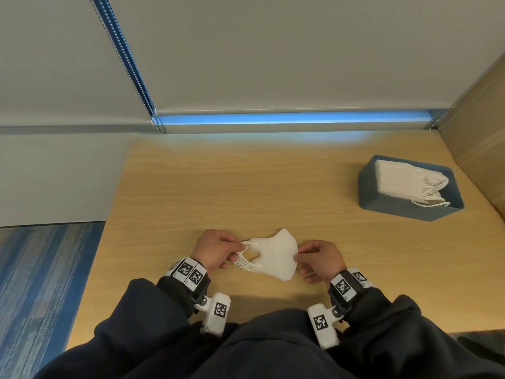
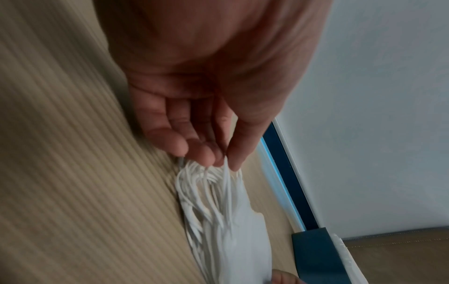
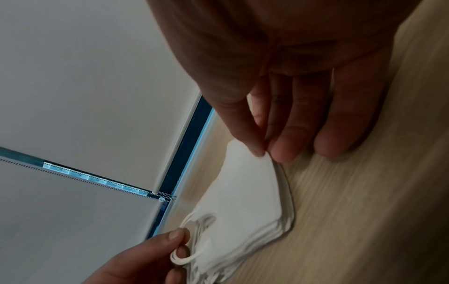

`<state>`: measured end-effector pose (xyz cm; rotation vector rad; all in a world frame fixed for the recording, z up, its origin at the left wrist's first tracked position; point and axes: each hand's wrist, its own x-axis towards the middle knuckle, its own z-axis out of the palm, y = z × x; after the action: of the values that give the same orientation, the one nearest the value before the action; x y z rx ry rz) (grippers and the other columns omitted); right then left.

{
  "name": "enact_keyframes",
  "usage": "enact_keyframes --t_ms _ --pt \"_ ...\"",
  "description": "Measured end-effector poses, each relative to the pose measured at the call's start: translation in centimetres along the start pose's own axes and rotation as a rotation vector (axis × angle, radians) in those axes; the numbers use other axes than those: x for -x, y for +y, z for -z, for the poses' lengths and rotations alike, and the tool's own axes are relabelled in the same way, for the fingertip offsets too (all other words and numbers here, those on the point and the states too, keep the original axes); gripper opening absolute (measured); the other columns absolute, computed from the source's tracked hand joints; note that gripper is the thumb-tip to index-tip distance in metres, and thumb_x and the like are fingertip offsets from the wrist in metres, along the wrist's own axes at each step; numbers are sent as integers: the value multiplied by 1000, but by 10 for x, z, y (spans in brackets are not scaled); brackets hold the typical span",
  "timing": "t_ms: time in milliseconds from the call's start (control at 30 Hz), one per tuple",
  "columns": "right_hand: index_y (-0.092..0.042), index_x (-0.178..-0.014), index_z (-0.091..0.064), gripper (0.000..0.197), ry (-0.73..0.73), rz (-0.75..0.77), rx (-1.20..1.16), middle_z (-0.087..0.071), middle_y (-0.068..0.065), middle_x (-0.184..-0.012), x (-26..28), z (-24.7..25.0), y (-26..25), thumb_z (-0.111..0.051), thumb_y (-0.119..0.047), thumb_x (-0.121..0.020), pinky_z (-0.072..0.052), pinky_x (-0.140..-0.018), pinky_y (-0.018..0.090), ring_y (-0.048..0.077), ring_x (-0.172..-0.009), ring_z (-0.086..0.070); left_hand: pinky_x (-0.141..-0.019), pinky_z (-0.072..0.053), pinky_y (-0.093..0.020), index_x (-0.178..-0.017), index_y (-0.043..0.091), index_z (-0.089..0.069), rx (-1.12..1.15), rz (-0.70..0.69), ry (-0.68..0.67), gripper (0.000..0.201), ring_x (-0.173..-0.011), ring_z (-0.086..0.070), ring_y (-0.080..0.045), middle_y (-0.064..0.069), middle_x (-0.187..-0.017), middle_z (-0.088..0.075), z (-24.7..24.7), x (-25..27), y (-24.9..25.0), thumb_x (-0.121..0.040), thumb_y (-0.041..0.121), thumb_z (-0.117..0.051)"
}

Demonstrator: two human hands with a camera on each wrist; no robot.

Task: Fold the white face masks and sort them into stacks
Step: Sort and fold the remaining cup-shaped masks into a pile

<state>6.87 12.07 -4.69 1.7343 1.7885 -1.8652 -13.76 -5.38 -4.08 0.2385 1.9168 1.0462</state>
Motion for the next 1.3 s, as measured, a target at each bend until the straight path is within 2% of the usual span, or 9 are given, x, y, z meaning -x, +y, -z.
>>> enact_keyframes --t_ms 300,433,567,667,833,933,1067,1167,1300 --pt "-4 -98 -69 25 -24 6 74 -74 10 -72 0 0 -2 -84 -9 -79 -55 -52 33 22 -56 -69 -50 -47 -26 -85 12 -78 -38 -12 32 10 -59 -64 -15 -3 -65 -72 4 -7 -7 -79 17 -84" --pt "-9 -88 -63 26 58 83 144 -72 9 -71 2 -2 -4 -85 -18 -78 -59 -53 40 22 -57 -68 -65 -47 -19 -84 24 -77 -194 -179 153 17 -76 -67 -4 10 -79 -74 3 -7 -1 -73 31 -89" --pt "-22 -102 -58 45 121 233 322 -66 0 -91 -4 -7 -11 -89 -30 -70 -53 -61 33 19 -75 -64 -94 -48 -29 -121 30 -65 -600 -485 0 54 -108 -58 -6 12 -119 -61 -10 -10 18 -74 47 -85" --pt "-23 -121 -52 65 69 264 546 -62 -1 -105 -11 -10 -21 -89 -33 -68 -47 -72 29 18 -92 -61 -108 -41 -39 -147 27 -45 -981 -574 -176 86 -131 -43 -18 6 -144 -45 -33 -18 27 -73 56 -80" --pt "-22 -127 -52 63 64 289 711 -50 -2 -122 -12 -18 -30 -85 -29 -72 -52 -90 35 18 -103 -58 -94 -52 -42 -141 23 -42 -1170 -479 -147 86 -118 -58 -26 -1 -135 -53 -55 -25 34 -70 41 -86" --pt "-18 -124 -57 53 62 319 698 -49 0 -123 -11 -21 -28 -79 -27 -76 -52 -90 34 19 -100 -60 -85 -57 -42 -129 20 -46 -1160 -391 -151 71 -103 -67 -29 -3 -119 -67 -60 -23 37 -71 34 -84" --pt "-18 -121 -59 54 36 343 617 -50 -1 -120 -9 -23 -25 -81 -23 -72 -51 -93 33 19 -105 -59 -85 -52 -38 -113 20 -65 -1149 -424 -155 38 -102 -61 -26 -4 -115 -60 -60 -20 33 -78 28 -77" --pt "-21 -113 -60 49 0 418 458 -63 -2 -110 -6 -18 -26 -83 -16 -70 -55 -84 33 16 -98 -63 -86 -48 -35 -104 26 -65 -964 -469 -176 26 -99 -56 -22 2 -110 -53 -53 -17 27 -80 23 -75" --pt "-24 -91 -72 18 -29 613 393 -71 -6 -82 3 -12 -39 -78 -12 -79 -47 -65 22 6 -73 -64 -72 -49 -32 -89 32 -57 -757 -604 -89 19 -83 -62 -15 14 -89 -62 -35 -6 38 -82 22 -72"
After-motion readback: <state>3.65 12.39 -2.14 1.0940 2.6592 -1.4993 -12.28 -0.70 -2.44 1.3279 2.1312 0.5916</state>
